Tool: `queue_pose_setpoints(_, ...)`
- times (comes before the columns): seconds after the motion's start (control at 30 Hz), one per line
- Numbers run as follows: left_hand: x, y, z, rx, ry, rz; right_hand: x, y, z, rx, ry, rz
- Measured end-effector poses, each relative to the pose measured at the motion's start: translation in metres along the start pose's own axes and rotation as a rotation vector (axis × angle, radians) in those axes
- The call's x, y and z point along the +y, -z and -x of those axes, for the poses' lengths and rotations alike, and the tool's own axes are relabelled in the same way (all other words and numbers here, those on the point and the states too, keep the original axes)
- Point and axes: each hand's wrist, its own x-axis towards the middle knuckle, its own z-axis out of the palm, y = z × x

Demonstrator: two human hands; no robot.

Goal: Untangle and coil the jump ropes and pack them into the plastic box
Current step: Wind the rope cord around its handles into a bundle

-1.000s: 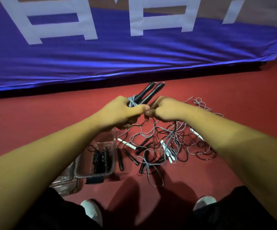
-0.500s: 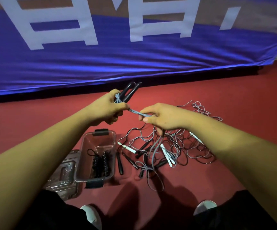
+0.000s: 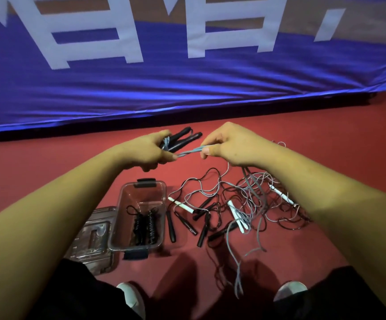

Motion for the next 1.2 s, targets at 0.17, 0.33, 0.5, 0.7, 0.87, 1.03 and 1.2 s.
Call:
queue_pose_setpoints(0.17,0.013,-0.031,0.006,-0.052,-0.152,-0.594,0.002,-0.003,-0.008,0.046,0.044,0.061)
queue_pose_setpoints(0.33,0.029,-0.050,0.014,-0.139,-0.267,-0.585,0.015,0.003,-0.012,0.018,0.089,0.114)
queue_pose_setpoints(0.5,0.029,-0.053,0.019,-0.028,-0.443,-0.675,0.042,0.014,-0.018,0.085,0.004,-0.273)
queue_pose_setpoints(0.7,0.037,-0.056,0.029,0.018,-0.564,-0.389,0.071,-0.003,-0.013,-0.092,-0.172,-0.493)
queue_pose_setpoints(0.87,0.034,-0.046,0.028,0.065,-0.626,-0.264,0.074,-0.025,-0.016,-0.179,-0.276,-0.684)
queue_pose_setpoints(1.03,0.034,-0.046,0.023,0.146,-0.497,-0.141,0.071,-0.032,-0.017,-0.242,-0.274,-0.598)
queue_pose_setpoints(1.2,0.038,-0.044,0.019,0.142,-0.278,0.237,0.057,-0.030,-0.013,-0.257,-0.264,-0.554)
